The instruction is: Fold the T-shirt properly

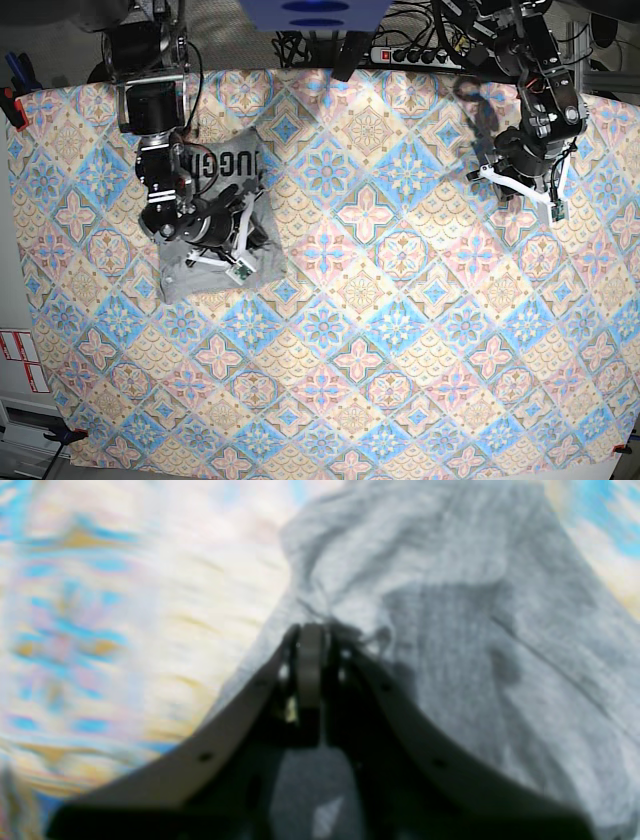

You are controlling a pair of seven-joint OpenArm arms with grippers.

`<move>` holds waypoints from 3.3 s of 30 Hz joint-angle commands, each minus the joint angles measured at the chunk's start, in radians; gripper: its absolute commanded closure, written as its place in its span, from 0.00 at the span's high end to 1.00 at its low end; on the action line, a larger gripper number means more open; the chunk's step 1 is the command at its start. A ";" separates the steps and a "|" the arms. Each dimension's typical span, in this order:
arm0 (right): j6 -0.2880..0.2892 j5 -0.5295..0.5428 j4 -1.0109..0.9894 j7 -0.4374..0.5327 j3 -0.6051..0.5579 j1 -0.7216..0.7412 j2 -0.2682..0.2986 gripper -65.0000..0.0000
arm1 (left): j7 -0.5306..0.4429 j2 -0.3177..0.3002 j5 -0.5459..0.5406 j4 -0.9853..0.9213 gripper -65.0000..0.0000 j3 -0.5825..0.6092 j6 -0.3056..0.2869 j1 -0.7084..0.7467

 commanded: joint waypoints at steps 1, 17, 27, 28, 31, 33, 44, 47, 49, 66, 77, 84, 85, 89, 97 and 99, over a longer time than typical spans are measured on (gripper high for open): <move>-0.031 -0.056 -0.017 -0.038 0.021 0.019 0.023 0.05 | -0.016 -0.007 -0.003 0.021 0.24 -0.003 0.002 -0.004; -0.031 -0.055 0.098 -0.022 0.101 0.019 0.047 0.05 | -0.013 -0.007 -0.003 0.021 0.24 -0.003 0.002 -0.004; -0.031 -0.053 0.431 -0.110 0.192 -0.209 0.040 0.05 | -0.013 -0.007 -0.003 0.021 0.24 0.000 0.002 -0.004; -0.031 -0.052 0.451 -0.108 0.204 -0.226 0.040 0.05 | -0.013 -0.007 -0.003 0.021 0.24 0.000 0.000 -0.004; -0.031 -0.052 0.469 -0.102 0.259 -0.245 0.040 0.05 | -0.014 -0.005 -0.003 0.021 0.24 0.000 0.000 -0.004; -0.031 -0.052 0.452 -0.102 0.293 -0.240 0.040 0.05 | -0.014 -0.005 -0.010 0.021 0.24 0.000 0.000 -0.002; -0.031 0.091 0.370 -0.105 0.212 -0.246 0.012 0.05 | -0.009 -0.005 -0.069 0.021 0.24 0.000 0.000 0.001; -0.031 0.108 0.331 -0.104 0.152 -0.246 0.012 0.05 | -0.009 -0.005 -0.069 0.021 0.24 0.000 0.000 0.003; -0.031 0.108 0.297 -0.102 0.115 -0.240 0.012 0.05 | -0.009 -0.005 -0.069 0.021 0.24 0.000 0.000 0.004; -0.031 0.111 0.658 -0.110 0.227 -0.415 0.013 0.05 | -0.014 -0.007 -0.088 0.073 0.24 0.002 -0.011 0.072; -0.031 0.111 0.850 -0.110 0.466 -0.708 0.013 0.00 | -0.016 -0.080 -0.323 0.114 0.04 -0.004 -0.071 0.309; -0.031 0.260 0.848 -0.110 0.647 -0.874 0.013 0.00 | -0.016 -0.083 -0.380 0.130 0.02 -0.004 -0.071 0.461; -0.031 0.300 0.845 -0.110 0.677 -0.904 0.013 0.00 | -0.017 -0.083 -0.380 0.130 0.02 -0.004 -0.071 0.484; -0.031 0.341 0.830 -0.110 0.744 -0.990 0.013 0.00 | -0.017 -0.083 -0.374 0.126 0.02 -0.004 -0.071 0.563; -0.031 0.341 0.564 -0.110 0.752 -1.061 0.013 0.00 | -0.155 -0.080 -0.233 0.059 0.02 0.014 -0.075 0.679; -0.031 0.341 0.462 -0.105 0.750 -1.058 0.013 0.00 | -0.207 -0.083 -0.158 -0.007 0.02 0.063 -0.083 0.679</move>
